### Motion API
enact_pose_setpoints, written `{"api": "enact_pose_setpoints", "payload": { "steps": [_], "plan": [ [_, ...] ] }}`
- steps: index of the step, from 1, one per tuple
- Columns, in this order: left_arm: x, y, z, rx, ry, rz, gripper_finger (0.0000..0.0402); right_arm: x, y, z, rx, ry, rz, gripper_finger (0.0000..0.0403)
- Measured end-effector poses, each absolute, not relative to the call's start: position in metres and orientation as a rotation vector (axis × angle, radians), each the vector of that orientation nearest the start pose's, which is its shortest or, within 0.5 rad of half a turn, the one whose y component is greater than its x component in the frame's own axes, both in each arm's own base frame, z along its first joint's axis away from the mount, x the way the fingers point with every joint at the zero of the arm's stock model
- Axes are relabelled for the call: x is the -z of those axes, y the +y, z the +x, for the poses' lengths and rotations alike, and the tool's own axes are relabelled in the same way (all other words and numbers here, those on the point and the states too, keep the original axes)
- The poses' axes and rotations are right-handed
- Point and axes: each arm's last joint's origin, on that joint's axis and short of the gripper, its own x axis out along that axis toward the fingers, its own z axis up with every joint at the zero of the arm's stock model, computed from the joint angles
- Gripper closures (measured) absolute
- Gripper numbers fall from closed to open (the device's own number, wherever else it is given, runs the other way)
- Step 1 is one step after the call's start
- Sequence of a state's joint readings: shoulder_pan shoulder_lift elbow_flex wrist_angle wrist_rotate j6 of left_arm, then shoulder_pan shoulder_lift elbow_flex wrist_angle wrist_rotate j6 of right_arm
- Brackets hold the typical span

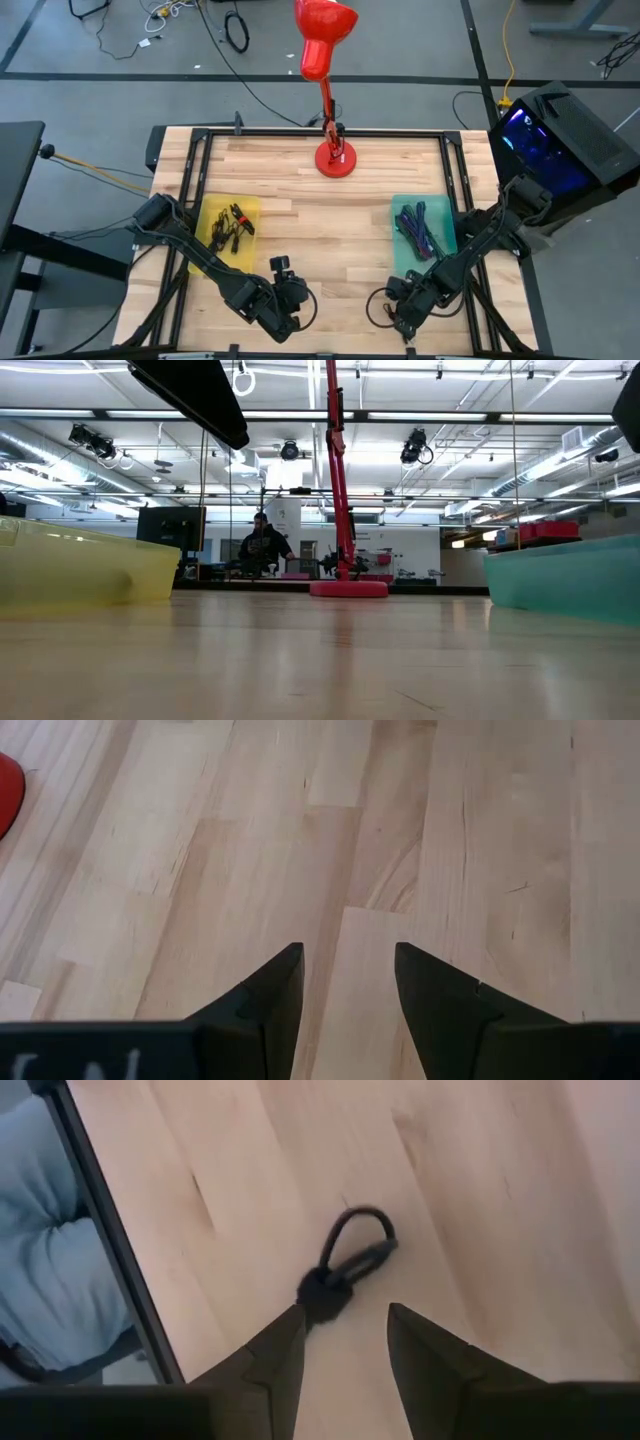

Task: Pick & Place USB Port
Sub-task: Put the black USB cable into the yellow transparent bin

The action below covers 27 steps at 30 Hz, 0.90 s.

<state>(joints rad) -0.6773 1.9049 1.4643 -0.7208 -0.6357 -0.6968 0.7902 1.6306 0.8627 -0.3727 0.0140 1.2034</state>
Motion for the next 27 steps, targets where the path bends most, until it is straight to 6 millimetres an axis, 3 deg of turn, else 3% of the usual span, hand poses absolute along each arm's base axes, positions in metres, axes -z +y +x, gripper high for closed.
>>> {"api": "enact_pose_setpoints", "payload": {
  "steps": [20, 27],
  "plan": [
    [-0.219, -0.231, 0.315, -0.273, 0.858, 0.061, 0.0236, -0.152, 0.21, 0.211, 0.041, 1.215, 0.582, 0.0256],
    [-0.219, -0.231, 0.315, -0.273, 0.858, 0.061, 0.0236, -0.133, 0.214, 0.215, 0.026, 1.27, 0.555, 0.0256]
  ]
}}
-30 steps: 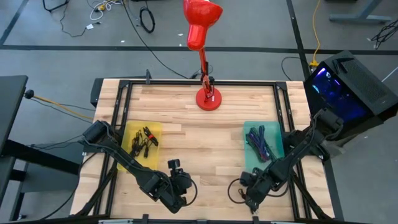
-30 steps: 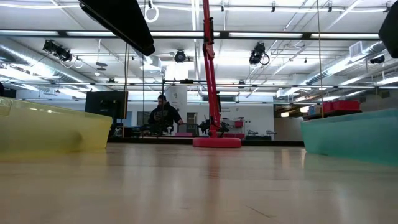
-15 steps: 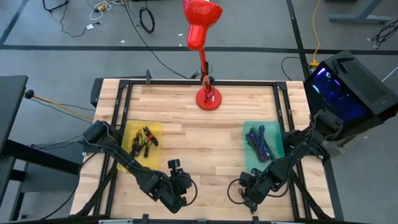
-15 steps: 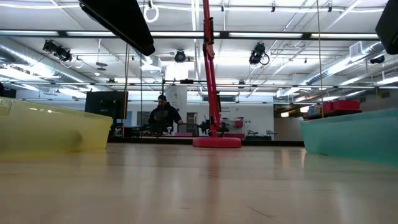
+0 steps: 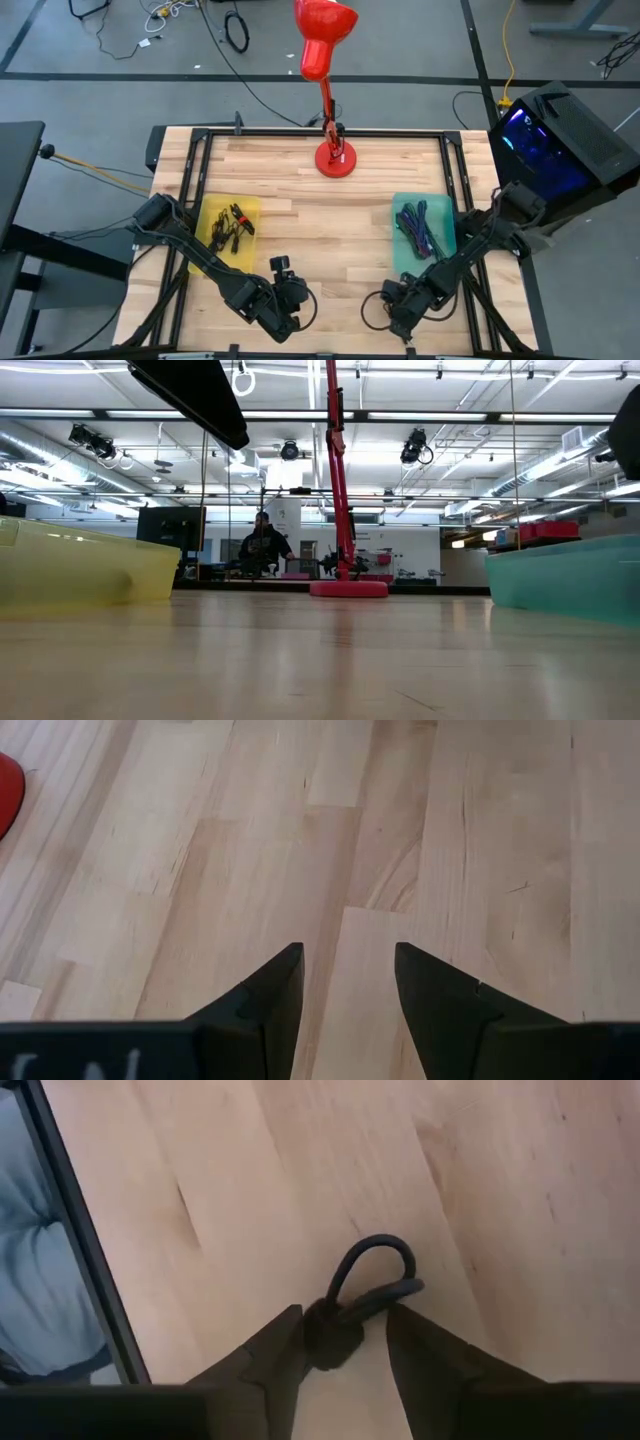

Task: Pick & Place USB Port
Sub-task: Put the black USB cable into the yellow transparent bin

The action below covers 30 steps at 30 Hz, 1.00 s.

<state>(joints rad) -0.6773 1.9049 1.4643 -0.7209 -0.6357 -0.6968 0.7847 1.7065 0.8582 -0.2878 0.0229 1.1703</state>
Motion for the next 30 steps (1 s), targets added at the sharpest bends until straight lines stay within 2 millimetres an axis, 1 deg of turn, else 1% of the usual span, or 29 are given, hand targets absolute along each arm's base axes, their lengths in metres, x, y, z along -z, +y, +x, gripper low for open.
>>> {"api": "enact_pose_setpoints", "payload": {
  "steps": [4, 6, 8, 11, 12, 15, 17, 19, 21, 26, 28, 30],
  "plan": [
    [-0.219, -0.231, 0.315, -0.273, 0.858, 0.061, 0.0236, -0.127, 0.215, 0.218, 0.039, 1.277, 0.55, 0.0257],
    [-0.219, -0.231, 0.315, -0.273, 0.858, 0.061, 0.0236, -0.127, 0.215, 0.218, 0.044, 1.268, 0.542, 0.0266],
    [-0.219, -0.231, 0.315, -0.273, 0.858, 0.061, 0.0236, -0.127, 0.214, 0.218, 0.04, 1.27, 0.533, 0.0291],
    [-0.219, -0.231, 0.315, -0.273, 0.858, 0.061, 0.0236, -0.127, 0.215, 0.219, 0.008, 1.265, 0.522, 0.0365],
    [-0.219, -0.231, 0.315, -0.273, 0.858, 0.061, 0.0236, -0.128, 0.216, 0.22, -0.007, 1.257, 0.52, 0.0381],
    [-0.219, -0.231, 0.315, -0.273, 0.858, 0.062, 0.0236, -0.129, 0.217, 0.223, -0.024, 1.236, 0.555, 0.039],
    [-0.219, -0.231, 0.315, -0.273, 0.858, 0.061, 0.0236, -0.133, 0.218, 0.227, -0.054, 1.23, 0.538, 0.0396],
    [-0.219, -0.231, 0.315, -0.273, 0.858, 0.061, 0.0236, -0.144, 0.217, 0.233, -0.084, 1.202, 0.528, 0.0398],
    [-0.219, -0.231, 0.315, -0.273, 0.858, 0.062, 0.0236, -0.162, 0.216, 0.242, -0.129, 1.147, 0.525, 0.0399],
    [-0.219, -0.231, 0.315, -0.273, 0.858, 0.061, 0.0236, -0.198, 0.204, 0.262, -0.157, 1.023, 0.444, 0.0401],
    [-0.219, -0.231, 0.315, -0.272, 0.858, 0.062, 0.0236, -0.216, 0.197, 0.272, -0.176, 0.945, 0.415, 0.0401],
    [-0.219, -0.231, 0.315, -0.274, 0.857, 0.064, 0.0236, -0.228, 0.185, 0.282, -0.164, 0.881, 0.378, 0.0402]
  ]
}}
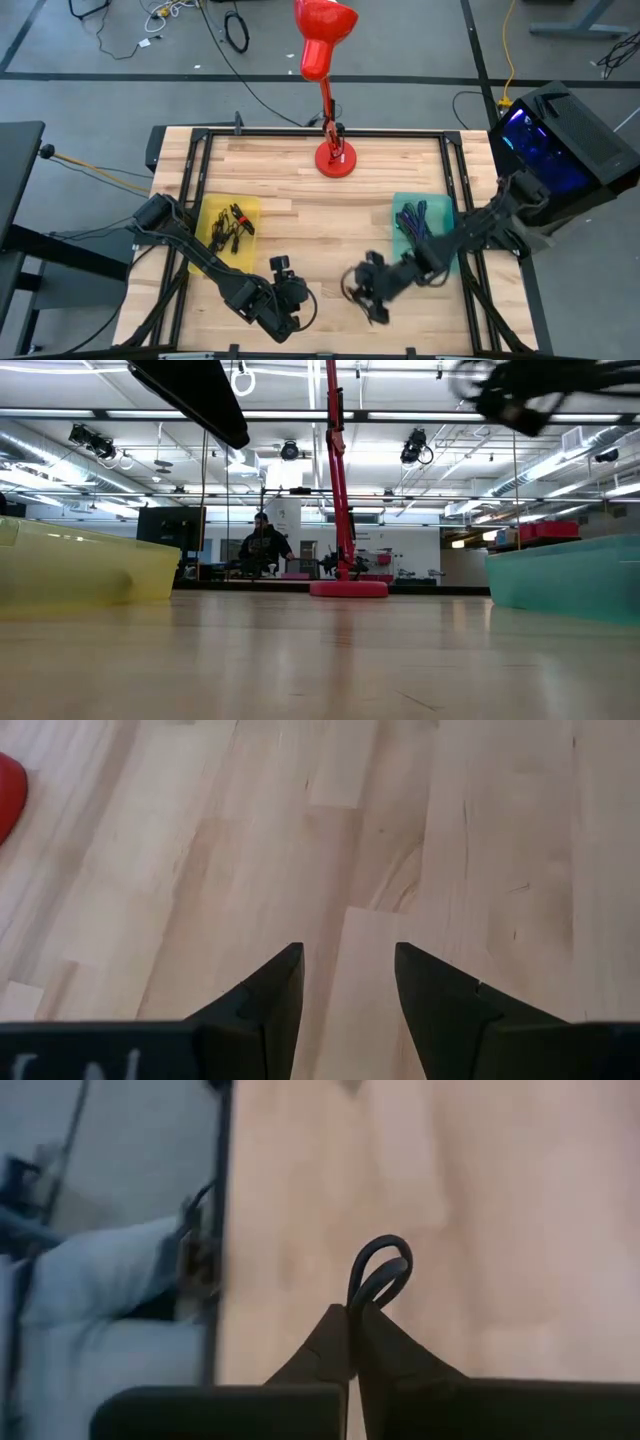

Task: Pick & Place USB Port
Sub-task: Put the black USB cable into the yellow transparent bin

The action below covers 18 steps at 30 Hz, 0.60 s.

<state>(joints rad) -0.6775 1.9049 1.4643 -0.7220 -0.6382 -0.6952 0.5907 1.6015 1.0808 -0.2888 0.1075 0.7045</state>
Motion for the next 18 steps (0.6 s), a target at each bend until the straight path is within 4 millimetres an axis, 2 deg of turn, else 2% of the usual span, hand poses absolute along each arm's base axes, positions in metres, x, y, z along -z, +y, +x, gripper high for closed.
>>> {"api": "enact_pose_setpoints", "payload": {
  "steps": [3, 7, 12, 15, 18],
  "plan": [
    [-0.219, -0.232, 0.312, -0.281, 0.854, 0.094, 0.0236, -0.24, 0.164, 0.296, -0.135, 0.813, 0.323, 0.0402],
    [-0.219, -0.235, 0.309, -0.265, 0.851, 0.15, 0.0236, -0.26, 0.131, 0.32, -0.143, 0.64, 0.288, 0.0402],
    [-0.22, -0.238, 0.306, -0.297, 0.817, 0.155, 0.0236, -0.272, 0.088, 0.343, -0.207, 0.507, 0.33, 0.0403],
    [-0.222, -0.239, 0.304, -0.368, 0.745, 0.183, 0.0236, -0.273, 0.077, 0.347, -0.243, 0.489, 0.341, 0.0403],
    [-0.225, -0.237, 0.299, -0.495, 0.633, 0.207, 0.0236, -0.278, 0.078, 0.349, -0.304, 0.442, 0.321, 0.0403]
  ]
}}
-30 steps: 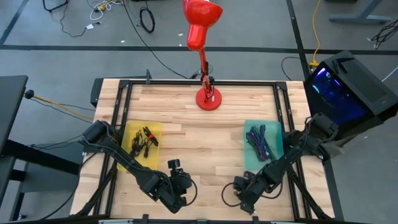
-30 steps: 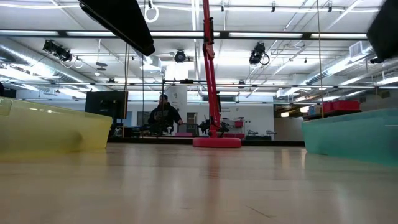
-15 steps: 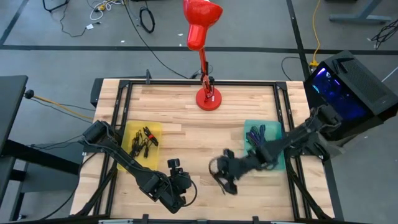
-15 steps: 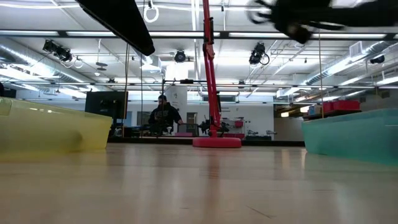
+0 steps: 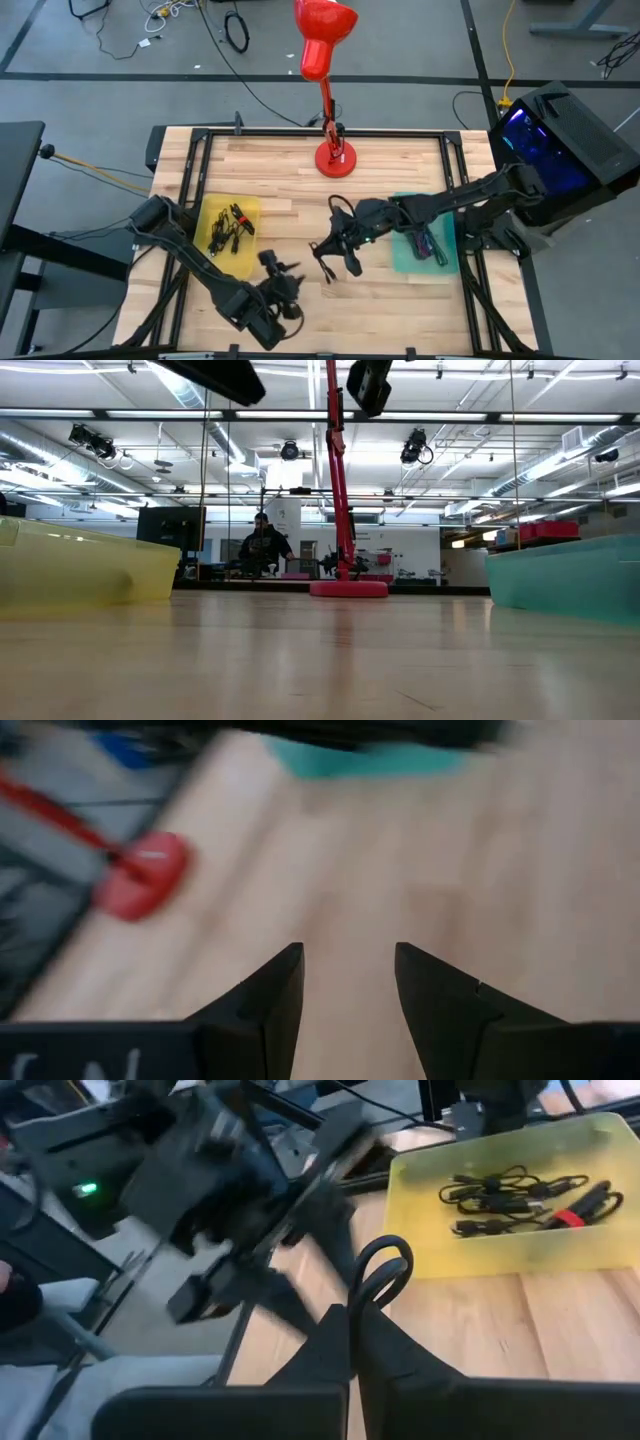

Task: Pick & Place USB Port
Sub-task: Put the black USB cable into the yellow transparent bin

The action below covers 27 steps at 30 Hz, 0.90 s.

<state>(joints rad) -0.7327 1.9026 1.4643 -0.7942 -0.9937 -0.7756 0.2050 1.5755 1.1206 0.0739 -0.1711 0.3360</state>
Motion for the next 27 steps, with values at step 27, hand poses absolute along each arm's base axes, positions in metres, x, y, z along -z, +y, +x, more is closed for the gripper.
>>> {"api": "enact_pose_setpoints", "payload": {
  "steps": [27],
  "plan": [
    [-0.268, -0.268, 0.259, -0.657, 0.038, -0.128, 0.0258, -0.341, 0.088, 0.314, -0.342, 0.131, 0.124, 0.0403]
  ]
}}
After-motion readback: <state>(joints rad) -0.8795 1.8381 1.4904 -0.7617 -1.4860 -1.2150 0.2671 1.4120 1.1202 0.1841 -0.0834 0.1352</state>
